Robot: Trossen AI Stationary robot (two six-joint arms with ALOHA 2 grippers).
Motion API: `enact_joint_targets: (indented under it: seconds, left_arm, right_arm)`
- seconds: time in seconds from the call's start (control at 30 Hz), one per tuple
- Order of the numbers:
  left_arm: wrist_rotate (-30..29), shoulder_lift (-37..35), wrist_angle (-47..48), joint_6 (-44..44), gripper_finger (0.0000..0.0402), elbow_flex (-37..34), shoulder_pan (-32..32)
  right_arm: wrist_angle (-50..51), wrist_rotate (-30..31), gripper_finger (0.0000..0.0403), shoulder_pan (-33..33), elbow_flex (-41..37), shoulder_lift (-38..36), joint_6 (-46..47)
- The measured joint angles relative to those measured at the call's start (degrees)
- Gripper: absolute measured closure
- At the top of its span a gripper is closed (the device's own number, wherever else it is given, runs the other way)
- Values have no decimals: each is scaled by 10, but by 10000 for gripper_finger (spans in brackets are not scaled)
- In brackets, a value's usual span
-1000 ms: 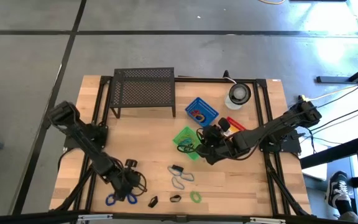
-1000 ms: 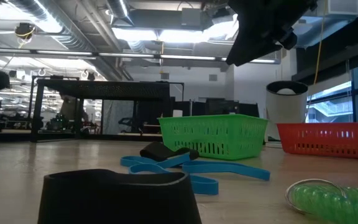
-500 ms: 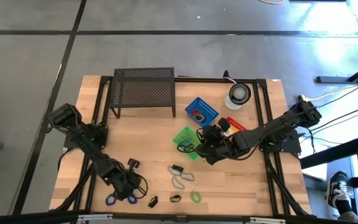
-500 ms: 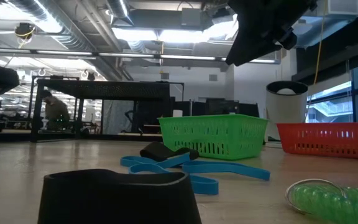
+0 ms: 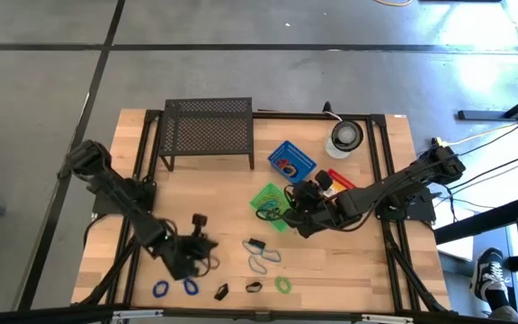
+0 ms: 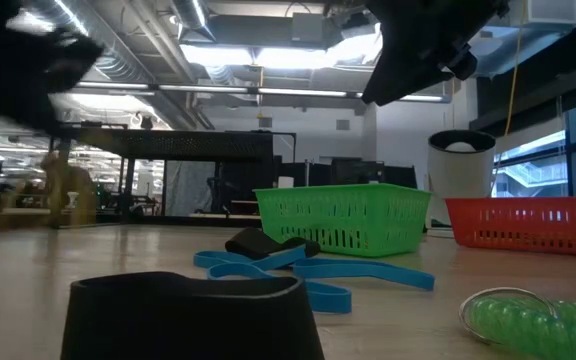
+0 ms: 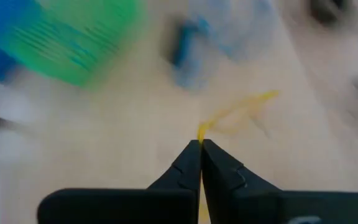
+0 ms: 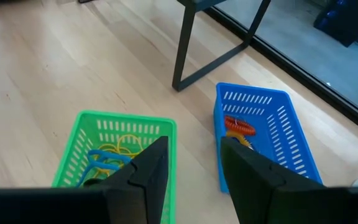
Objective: Pick & Place Office Desk Supplies
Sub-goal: Put the yellow rubber band into the green basket
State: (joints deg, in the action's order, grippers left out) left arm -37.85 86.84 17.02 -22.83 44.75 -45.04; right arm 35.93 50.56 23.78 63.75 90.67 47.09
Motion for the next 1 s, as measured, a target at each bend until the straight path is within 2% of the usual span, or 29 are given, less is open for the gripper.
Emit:
enact_joint_targets:
  seconds: [0.13, 0.23, 0.37, 0.5, 0.67, 0.83, 1.0]
  left_arm:
    - [-146, -43, -104, 53, 399, 1, 23]
    - [-207, -64, -192, 116, 398, 1, 44]
    - [-232, -77, -328, 230, 398, 2, 70]
    - [-227, -78, -431, 307, 398, 2, 98]
    - [-192, -78, -434, 311, 398, 2, 128]
    - [-64, -59, -419, 306, 398, 2, 149]
    - [48, -31, -420, 309, 398, 2, 171]
  right_arm:
    - [-15, -8, 257, -4, 0, 0, 3]
    - [-37, -33, 257, -7, 0, 0, 1]
    - [-68, -58, 256, -7, 0, 0, -31]
    - [-135, -30, 256, 3, 0, 0, -73]
    - [-230, -26, 256, 30, 0, 0, -175]
    - [-297, -28, 256, 49, 0, 15, -300]
    - [-384, -93, 256, 45, 0, 48, -406]
